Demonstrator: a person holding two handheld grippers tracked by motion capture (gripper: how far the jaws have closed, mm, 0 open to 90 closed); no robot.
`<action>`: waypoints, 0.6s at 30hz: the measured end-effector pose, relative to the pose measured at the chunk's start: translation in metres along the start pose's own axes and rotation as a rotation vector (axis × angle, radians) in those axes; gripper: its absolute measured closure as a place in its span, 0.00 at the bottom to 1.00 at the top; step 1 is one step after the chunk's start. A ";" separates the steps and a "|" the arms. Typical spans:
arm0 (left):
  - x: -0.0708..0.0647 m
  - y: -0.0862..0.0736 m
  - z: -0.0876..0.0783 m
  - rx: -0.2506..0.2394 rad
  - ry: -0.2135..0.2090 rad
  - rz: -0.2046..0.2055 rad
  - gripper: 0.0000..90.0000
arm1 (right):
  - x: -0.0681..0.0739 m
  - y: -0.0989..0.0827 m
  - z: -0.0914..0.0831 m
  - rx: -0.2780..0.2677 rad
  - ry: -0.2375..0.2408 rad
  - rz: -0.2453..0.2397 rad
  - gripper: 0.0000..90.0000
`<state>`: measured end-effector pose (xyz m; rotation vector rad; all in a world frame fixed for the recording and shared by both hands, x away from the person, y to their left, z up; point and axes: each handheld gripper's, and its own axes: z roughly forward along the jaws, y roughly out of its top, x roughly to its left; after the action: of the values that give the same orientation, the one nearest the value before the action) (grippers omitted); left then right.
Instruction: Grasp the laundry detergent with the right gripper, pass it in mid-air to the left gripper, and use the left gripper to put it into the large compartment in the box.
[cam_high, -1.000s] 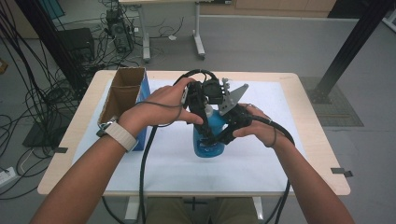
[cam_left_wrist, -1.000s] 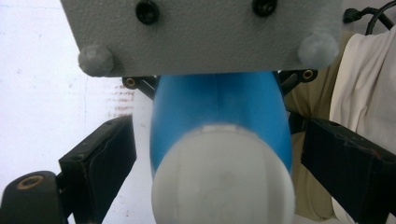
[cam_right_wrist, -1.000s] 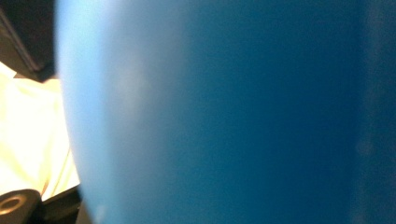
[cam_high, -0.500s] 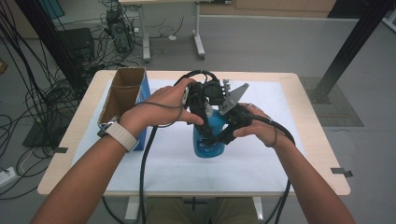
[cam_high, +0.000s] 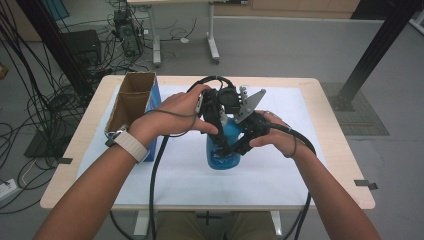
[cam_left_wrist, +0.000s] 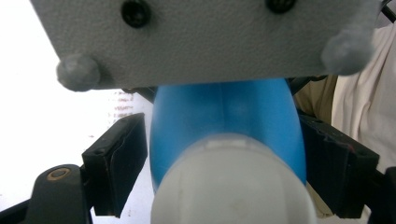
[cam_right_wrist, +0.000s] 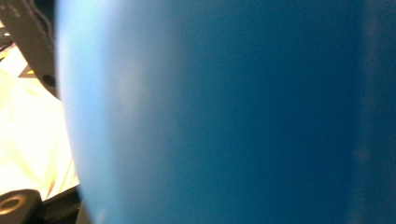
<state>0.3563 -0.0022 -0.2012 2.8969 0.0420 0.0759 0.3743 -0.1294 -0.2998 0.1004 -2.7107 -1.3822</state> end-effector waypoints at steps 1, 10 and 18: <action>0.000 0.000 0.000 0.001 0.000 0.000 0.22 | 0.000 0.000 0.000 -0.001 0.003 0.004 0.48; 0.000 0.000 0.001 0.007 0.003 0.005 0.25 | 0.000 0.000 0.000 -0.002 0.005 0.005 0.48; -0.001 0.001 0.002 0.017 0.004 0.015 0.32 | 0.000 0.000 0.001 0.001 0.003 0.000 0.48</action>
<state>0.3555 -0.0031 -0.2028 2.9142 0.0214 0.0851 0.3740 -0.1285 -0.2999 0.1029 -2.7087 -1.3799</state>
